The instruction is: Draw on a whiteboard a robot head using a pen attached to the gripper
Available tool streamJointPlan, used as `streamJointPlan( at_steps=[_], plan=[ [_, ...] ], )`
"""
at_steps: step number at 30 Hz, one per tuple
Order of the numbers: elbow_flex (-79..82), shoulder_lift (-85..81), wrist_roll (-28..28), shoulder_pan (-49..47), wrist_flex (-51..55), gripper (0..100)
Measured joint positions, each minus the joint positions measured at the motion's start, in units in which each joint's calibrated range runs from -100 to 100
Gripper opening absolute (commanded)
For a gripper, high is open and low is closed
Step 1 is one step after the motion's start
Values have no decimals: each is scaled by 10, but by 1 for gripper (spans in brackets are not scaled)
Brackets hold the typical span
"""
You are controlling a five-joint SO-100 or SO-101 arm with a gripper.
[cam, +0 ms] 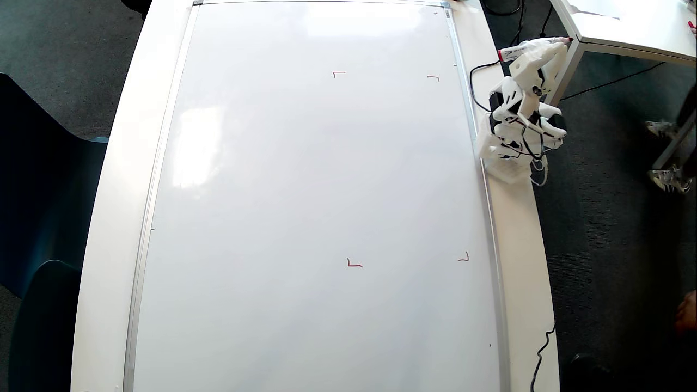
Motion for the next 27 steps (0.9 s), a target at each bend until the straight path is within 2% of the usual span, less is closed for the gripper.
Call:
streamJointPlan(
  at_steps=[10,13,15,16,19,20,22,25,27],
  plan=[
    [-30,1,0,3,4,1],
    [-93,1,0,2,91,1],
    [-159,1,1,5,177,1],
    [-235,1,18,3,296,1],
    [-317,0,52,2,475,1],
    [-395,2,90,5,601,1],
    [-469,8,111,4,718,1],
    [-584,69,119,2,870,1],
    [-615,99,114,5,893,1]
  ],
)
